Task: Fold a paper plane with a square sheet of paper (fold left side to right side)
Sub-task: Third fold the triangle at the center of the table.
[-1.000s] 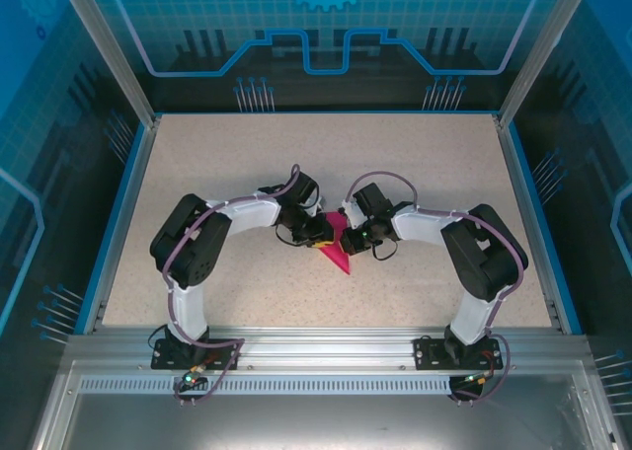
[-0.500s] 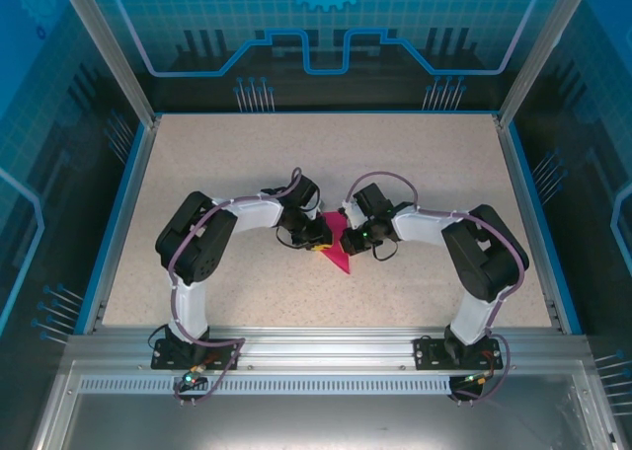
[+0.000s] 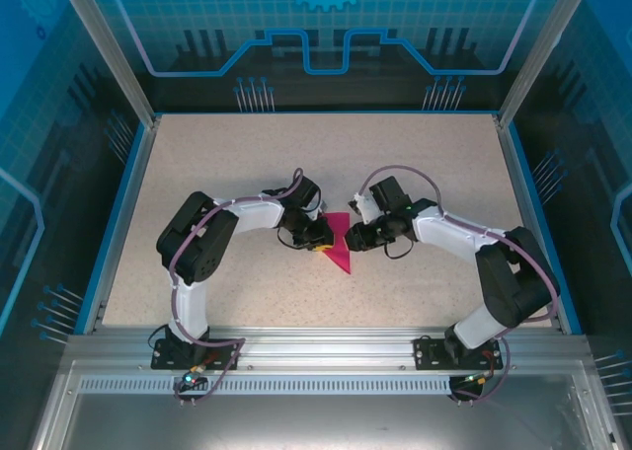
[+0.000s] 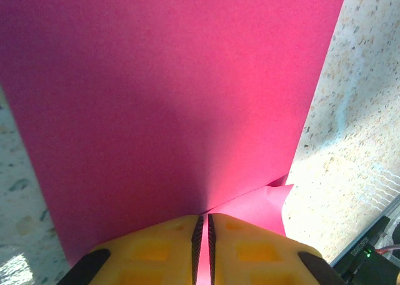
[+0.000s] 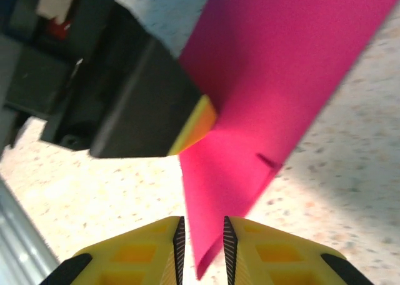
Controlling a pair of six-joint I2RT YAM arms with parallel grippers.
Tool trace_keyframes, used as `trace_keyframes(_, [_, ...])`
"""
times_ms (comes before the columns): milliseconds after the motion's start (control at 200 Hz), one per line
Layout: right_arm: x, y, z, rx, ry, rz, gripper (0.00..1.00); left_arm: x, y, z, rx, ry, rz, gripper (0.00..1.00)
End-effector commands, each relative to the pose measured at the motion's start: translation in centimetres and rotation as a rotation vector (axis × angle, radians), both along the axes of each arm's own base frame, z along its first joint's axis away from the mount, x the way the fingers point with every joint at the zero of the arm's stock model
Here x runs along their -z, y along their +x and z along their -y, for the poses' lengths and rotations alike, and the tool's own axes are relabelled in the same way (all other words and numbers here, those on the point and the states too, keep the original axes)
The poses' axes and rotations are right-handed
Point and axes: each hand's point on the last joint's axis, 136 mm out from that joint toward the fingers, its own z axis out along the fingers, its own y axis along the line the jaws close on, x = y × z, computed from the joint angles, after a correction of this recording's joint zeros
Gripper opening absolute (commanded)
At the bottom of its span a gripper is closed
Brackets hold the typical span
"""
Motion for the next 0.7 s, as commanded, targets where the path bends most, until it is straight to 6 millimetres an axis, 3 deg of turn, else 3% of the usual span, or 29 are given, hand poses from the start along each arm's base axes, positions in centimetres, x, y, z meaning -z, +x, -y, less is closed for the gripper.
trace_keyframes(0, [0.7,-3.9,-1.8,-0.072,0.109,-0.174,0.25,3.2,-1.4,-1.9,-0.016,0.108,-0.054,0.17])
trace_keyframes(145, [1.9,-4.6,-3.2,-0.101,0.118,-0.228,0.24,3.2,-1.3,-2.0,-0.016,0.108,-0.053,0.17])
trace_keyframes(250, [2.0,-3.9,-4.3,-0.115,0.118,-0.233,0.24,3.2,-1.3,-1.9,-0.017,0.109,-0.052,0.17])
trace_keyframes(695, [5.8,-5.6,-2.2,-0.103,-0.017,-0.321,0.23,3.4,-1.1,-2.1,-0.016,0.123,-0.051,0.16])
